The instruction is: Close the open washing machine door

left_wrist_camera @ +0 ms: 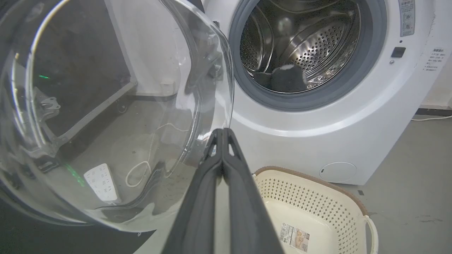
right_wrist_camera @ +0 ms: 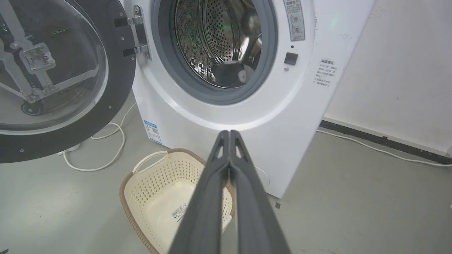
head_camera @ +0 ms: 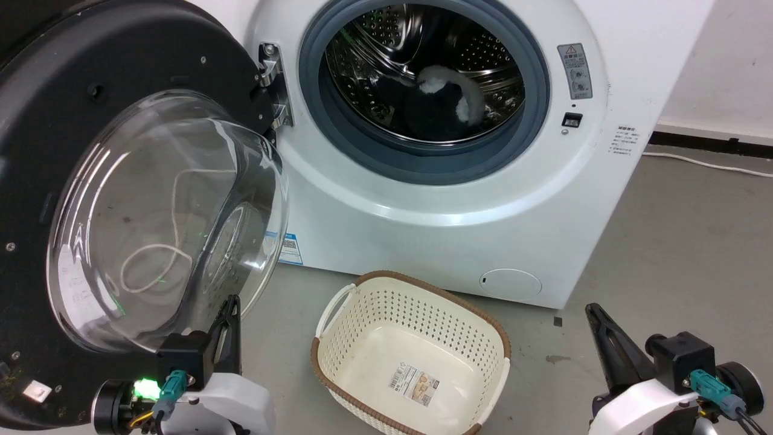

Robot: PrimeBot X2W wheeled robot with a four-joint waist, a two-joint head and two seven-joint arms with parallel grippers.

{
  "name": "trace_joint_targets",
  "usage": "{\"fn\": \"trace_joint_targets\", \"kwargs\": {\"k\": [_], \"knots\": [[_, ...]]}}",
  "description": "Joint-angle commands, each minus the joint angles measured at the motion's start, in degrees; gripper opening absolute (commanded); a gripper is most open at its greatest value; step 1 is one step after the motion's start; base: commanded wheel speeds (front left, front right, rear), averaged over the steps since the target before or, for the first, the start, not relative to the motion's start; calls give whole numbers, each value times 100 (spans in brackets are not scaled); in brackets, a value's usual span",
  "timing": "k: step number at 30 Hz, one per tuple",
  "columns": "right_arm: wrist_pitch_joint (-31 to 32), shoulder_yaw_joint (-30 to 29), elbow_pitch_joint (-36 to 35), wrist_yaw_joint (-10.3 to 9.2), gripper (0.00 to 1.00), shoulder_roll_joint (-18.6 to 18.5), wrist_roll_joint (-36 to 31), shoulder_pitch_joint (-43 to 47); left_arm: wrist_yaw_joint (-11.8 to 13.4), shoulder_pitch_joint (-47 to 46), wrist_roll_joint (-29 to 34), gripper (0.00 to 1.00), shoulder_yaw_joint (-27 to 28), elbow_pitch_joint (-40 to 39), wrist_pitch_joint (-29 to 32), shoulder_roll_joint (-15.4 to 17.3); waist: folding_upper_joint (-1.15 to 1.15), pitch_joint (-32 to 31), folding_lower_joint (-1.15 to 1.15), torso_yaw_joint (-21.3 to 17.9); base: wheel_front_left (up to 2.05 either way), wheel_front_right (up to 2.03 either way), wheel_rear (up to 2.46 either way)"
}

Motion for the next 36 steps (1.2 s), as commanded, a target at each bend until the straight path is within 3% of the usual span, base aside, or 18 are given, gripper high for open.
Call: {"fn": "trace_joint_targets", "kwargs": {"k": [1, 4, 5, 35, 36], "knots": [[4, -9, -26, 5, 0, 0, -43, -79, 16, 61, 15, 0, 6, -25, 2, -2, 0, 0, 0, 0, 0, 0, 0], [4, -9, -26, 5, 0, 0, -43, -79, 16, 61, 15, 0, 6, -25, 2, -2, 0, 0, 0, 0, 0, 0, 0], [-1, 3, 2, 0, 100, 0, 4, 3, -1, 0, -2, 100, -2, 2, -1, 0, 0, 0, 0, 0, 0, 0, 0], [-370, 20, 151, 1, 100, 0, 481, 107, 70, -93, -612, 100, -399, 229, -370, 0, 0, 48, 0, 28, 0, 0, 0], [-406, 21, 171, 1, 100, 0, 533, 116, 67, -109, -675, 0, -435, 238, -407, -1, 0, 53, 0, 35, 0, 0, 0]]}}
